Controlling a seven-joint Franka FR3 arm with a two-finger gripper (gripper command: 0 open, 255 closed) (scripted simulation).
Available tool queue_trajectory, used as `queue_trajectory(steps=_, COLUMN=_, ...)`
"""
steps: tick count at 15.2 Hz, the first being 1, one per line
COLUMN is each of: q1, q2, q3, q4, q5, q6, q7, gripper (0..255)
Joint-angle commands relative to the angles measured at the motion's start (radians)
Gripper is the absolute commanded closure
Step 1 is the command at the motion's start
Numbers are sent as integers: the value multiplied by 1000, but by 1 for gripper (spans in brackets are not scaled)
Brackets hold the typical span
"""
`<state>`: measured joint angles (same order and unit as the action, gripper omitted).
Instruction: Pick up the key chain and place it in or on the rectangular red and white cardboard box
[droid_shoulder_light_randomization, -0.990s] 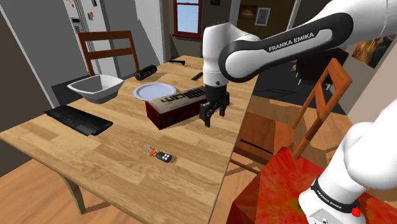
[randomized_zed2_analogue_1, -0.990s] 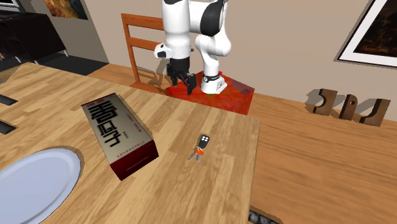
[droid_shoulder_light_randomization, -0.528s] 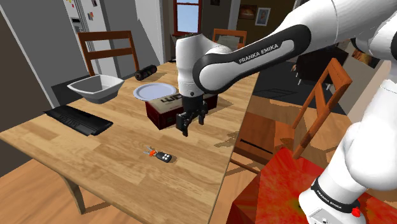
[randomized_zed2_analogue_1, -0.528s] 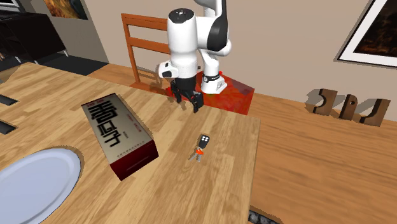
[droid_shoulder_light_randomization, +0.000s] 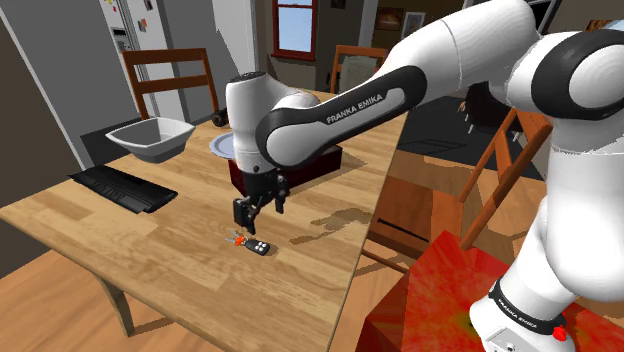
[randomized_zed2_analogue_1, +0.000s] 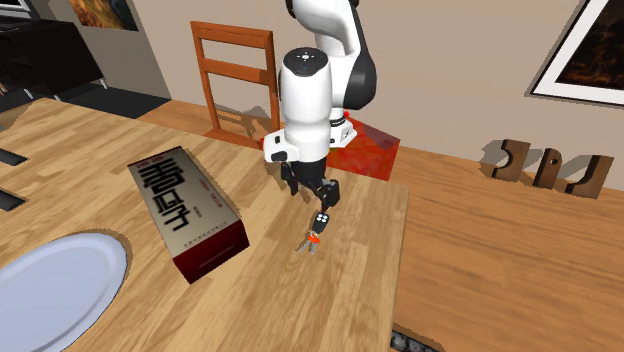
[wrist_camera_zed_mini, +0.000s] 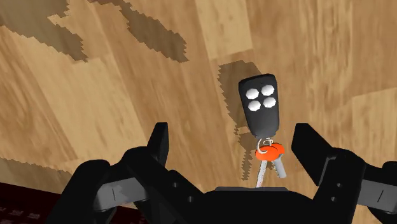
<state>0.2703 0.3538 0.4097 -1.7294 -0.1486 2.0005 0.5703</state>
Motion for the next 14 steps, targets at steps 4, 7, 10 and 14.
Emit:
queue_trajectory(steps=4, q1=62, q2=151, q3=-5, q4=162, q5=-49, q6=-14, q7=31, gripper=0)
queue_trajectory(steps=7, q1=63, q2=164, q3=-9, q4=141, q5=-56, q6=20, q7=35, gripper=0)
queue_trajectory(steps=10, q1=64, q2=178, q3=-13, q4=121, q5=-63, q6=53, q7=40, gripper=0)
queue_trajectory(steps=14, q1=64, q2=181, q3=-14, q4=118, q5=-64, q6=59, q7=41, gripper=0)
